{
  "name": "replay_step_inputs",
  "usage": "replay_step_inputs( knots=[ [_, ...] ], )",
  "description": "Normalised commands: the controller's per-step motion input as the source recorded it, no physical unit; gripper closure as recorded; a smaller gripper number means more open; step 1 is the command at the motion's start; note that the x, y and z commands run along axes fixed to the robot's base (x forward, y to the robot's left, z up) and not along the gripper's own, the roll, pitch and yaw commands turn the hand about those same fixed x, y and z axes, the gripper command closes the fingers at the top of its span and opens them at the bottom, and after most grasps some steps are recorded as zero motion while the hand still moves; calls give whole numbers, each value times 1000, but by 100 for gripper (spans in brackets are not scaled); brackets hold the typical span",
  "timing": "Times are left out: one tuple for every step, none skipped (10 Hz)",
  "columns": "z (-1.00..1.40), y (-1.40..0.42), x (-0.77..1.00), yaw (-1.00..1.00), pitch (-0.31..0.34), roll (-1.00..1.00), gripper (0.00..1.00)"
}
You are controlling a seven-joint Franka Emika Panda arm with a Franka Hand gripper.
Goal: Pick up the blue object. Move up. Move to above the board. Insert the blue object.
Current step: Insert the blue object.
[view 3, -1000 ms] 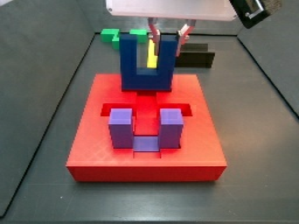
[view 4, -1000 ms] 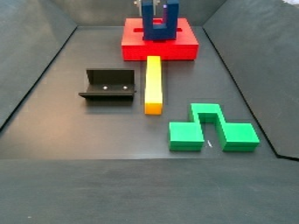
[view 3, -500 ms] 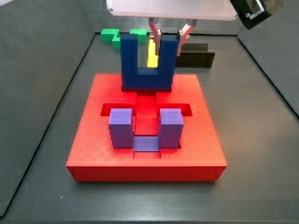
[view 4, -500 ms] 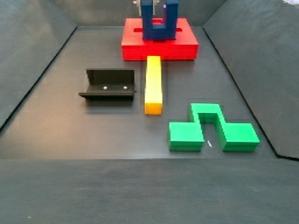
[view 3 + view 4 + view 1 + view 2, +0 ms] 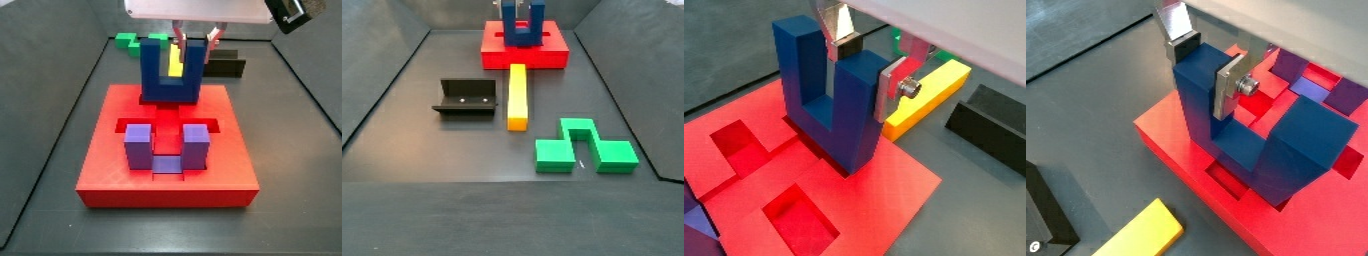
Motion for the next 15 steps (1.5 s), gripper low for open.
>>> replay_step_inputs(
  knots=[
    [-46,0,-114,-29,0,34,100],
    [0,-60,-57,-9,0,0,100],
    [0,-89,-6,0,0,30,100],
    [-60,-3,-3,0,0,83,100],
    [-89,0,-26,-11,-1,94,100],
    [-97,0,-20,-14,0,91,100],
    [-131,0,-17,-11,-7,104,100],
    [-200,0,-11,-23,-31,124,100],
    [-340,-91,-26,0,-99,196,100],
    [-323,-117,-57,0,-100,316,100],
    [-383,-126,-114,0,-110,329,100],
    [-366,-177,-103,0,-117,289,100],
    [-380,-160,-77,0,-117,249,100],
    [-431,-51,0,0,-96,119,100],
    [-534,-37,0,-46,-146,70,100]
  ],
)
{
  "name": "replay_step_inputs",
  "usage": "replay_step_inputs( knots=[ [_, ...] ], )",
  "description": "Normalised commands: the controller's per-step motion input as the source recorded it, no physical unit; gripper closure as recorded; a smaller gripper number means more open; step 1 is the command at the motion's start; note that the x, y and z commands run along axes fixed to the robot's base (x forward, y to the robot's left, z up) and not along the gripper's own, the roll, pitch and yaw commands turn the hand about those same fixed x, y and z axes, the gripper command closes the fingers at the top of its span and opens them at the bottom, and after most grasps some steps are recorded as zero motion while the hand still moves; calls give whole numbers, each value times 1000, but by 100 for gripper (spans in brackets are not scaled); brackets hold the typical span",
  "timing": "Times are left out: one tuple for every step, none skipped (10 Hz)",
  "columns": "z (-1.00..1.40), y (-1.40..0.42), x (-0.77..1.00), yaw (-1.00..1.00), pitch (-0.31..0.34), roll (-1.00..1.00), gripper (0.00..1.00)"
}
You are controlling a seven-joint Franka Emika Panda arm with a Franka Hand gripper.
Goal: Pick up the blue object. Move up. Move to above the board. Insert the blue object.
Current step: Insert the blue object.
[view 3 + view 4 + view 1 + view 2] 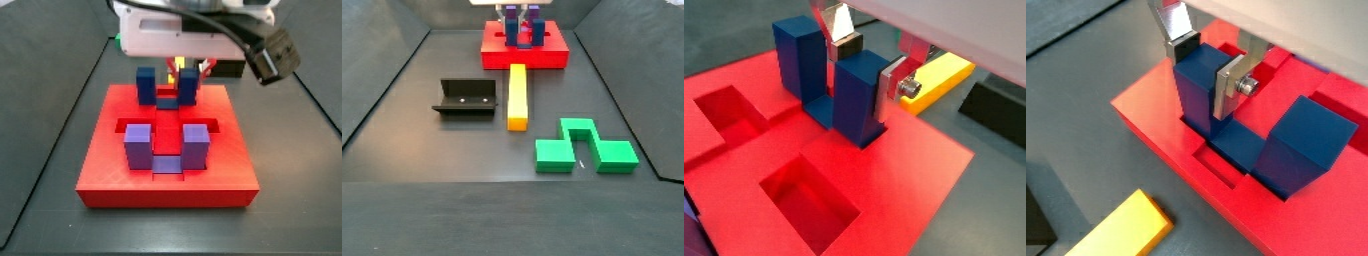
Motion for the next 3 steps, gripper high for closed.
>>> replay_step_inputs(
  knots=[
    [-649,-43,0,-54,-197,63,100],
    [-403,-43,0,-57,-109,97,100],
    [0,0,0,0,0,0,100]
  ],
)
